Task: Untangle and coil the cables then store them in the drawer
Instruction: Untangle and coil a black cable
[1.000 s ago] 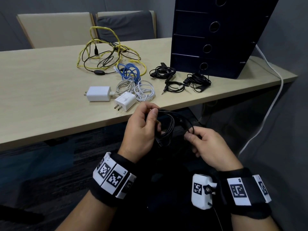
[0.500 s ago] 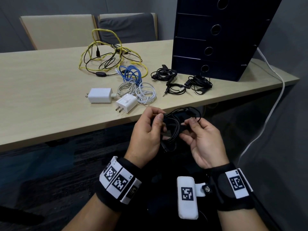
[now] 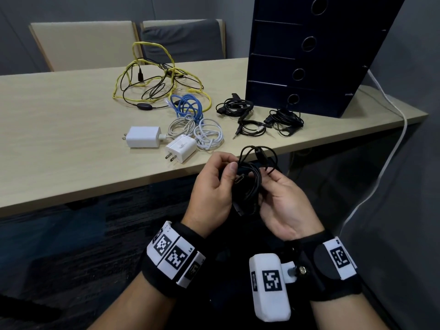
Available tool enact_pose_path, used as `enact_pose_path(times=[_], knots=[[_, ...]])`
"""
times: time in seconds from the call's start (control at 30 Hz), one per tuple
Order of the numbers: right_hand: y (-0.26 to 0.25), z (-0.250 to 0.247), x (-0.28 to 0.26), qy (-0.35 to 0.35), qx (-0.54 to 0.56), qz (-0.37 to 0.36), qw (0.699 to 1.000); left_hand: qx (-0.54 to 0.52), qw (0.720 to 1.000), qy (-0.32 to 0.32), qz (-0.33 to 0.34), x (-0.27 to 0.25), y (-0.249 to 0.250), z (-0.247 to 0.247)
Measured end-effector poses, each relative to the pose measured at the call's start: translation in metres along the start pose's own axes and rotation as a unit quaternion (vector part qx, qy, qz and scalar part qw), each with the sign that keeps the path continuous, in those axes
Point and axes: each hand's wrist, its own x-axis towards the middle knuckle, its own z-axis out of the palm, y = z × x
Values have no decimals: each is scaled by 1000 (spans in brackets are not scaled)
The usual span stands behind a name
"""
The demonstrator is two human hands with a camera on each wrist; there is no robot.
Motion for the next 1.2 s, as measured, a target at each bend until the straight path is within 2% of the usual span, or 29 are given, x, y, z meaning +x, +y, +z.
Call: enact_pose_path(times=[0.1,0.17,0.2,0.27,0.33,0.4,0.43,0.5,0.53,0.63,0.73,0.8,0.97,1.07,1.1,1.2], knots=[[5,0,-1,-2,-55,-2,999,-1,1000,3,2,2,1,1],[3,-4,0,32,-142,-64,987,7,1000,10,4,4,0,1],[1,-7,0,58,-198,-108,973,8,1000,13,2,5,-1,0],[-8,-13,-3,106,-319,-196,921,16,1000,19,-1,6,-2,-1],[-16,-11,-12,114,-390,-267,874,30,999,25,-4,8,-3,-2],[-22,-4,-22,84,-448,-341,823,43,998,34,-7,9,-5,-1],[-25,0,-26,47,-492,-356,793,53,998,39,-4,9,-4,0],[-25,6,-28,-43,-597,-321,734,80,996,44,10,9,-3,1],[-24,8,-28,-63,-636,-296,710,95,994,42,17,8,-3,0],[-26,11,-25,-58,-671,-284,682,124,992,21,24,5,1,-1],[-25,17,-24,-79,-686,-309,654,132,991,14,22,4,2,-4],[-24,17,-23,-86,-665,-348,656,131,991,22,15,4,2,-5],[-23,13,-29,-117,-570,-419,697,105,993,38,-28,9,9,-7],[-20,9,-27,-101,-526,-427,728,100,994,40,-16,10,13,-4],[-19,11,-26,-81,-517,-406,750,118,992,38,1,8,12,-2],[-12,16,-21,30,-405,-277,871,151,987,44,14,2,5,6]])
